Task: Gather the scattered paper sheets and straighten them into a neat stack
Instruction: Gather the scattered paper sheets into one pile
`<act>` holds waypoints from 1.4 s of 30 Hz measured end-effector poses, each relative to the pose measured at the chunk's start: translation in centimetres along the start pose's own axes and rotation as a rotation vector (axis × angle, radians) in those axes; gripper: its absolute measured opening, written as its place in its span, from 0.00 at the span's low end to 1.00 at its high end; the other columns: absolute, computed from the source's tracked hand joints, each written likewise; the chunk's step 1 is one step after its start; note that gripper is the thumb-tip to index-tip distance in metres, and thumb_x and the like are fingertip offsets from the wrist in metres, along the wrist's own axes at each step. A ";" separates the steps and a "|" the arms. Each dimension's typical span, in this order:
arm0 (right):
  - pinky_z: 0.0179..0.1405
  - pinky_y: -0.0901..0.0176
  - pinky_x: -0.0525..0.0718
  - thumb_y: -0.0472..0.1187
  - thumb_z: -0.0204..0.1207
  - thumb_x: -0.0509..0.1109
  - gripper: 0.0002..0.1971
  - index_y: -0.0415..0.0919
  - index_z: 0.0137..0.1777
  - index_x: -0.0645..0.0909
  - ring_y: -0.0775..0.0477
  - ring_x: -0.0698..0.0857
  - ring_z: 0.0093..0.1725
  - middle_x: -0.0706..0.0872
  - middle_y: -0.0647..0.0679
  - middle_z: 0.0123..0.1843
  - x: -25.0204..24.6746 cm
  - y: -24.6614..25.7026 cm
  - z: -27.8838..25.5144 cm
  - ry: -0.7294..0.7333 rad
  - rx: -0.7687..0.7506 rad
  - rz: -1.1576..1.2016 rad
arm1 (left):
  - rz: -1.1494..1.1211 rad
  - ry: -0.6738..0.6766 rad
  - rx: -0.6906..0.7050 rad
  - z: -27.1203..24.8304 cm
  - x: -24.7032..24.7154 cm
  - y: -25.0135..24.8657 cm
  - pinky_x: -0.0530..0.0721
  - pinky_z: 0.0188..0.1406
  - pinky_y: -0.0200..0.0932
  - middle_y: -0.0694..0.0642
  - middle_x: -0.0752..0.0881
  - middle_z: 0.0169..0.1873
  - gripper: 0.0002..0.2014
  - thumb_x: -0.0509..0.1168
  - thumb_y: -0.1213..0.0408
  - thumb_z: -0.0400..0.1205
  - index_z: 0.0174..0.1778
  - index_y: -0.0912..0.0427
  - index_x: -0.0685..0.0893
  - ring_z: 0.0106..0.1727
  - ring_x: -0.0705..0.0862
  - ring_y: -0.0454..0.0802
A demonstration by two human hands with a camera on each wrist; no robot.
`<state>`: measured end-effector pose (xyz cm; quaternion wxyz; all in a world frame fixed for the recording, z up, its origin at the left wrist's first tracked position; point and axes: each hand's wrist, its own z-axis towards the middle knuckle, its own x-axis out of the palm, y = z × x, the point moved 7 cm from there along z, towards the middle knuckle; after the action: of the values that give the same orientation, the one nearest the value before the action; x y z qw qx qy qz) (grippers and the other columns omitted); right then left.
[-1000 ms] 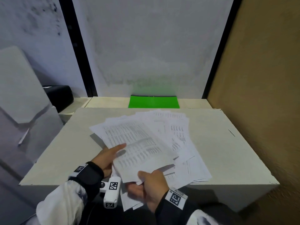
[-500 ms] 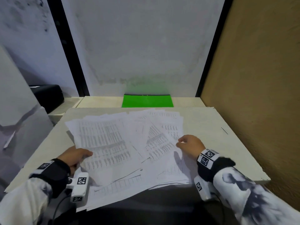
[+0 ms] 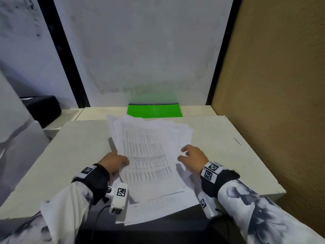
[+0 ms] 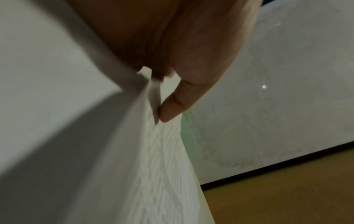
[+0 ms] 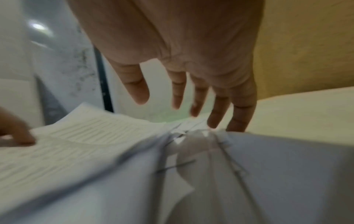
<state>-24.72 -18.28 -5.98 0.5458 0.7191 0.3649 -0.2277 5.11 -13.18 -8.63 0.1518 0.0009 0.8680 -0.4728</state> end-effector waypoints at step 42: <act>0.56 0.55 0.83 0.39 0.80 0.69 0.12 0.37 0.60 0.84 0.48 0.86 0.52 0.90 0.46 0.57 0.4 -5.8 1.0 0.187 0.137 0.317 | 0.076 0.258 0.113 -0.3 5.6 0.1 0.64 0.16 0.36 0.57 0.90 0.36 0.22 0.70 0.68 0.80 0.69 0.48 0.81 0.18 0.66 0.47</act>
<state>-28.86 -18.30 -10.15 0.4885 0.8209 0.2800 -0.0955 -0.26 -13.62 -10.01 0.0563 0.1031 0.8515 -0.5110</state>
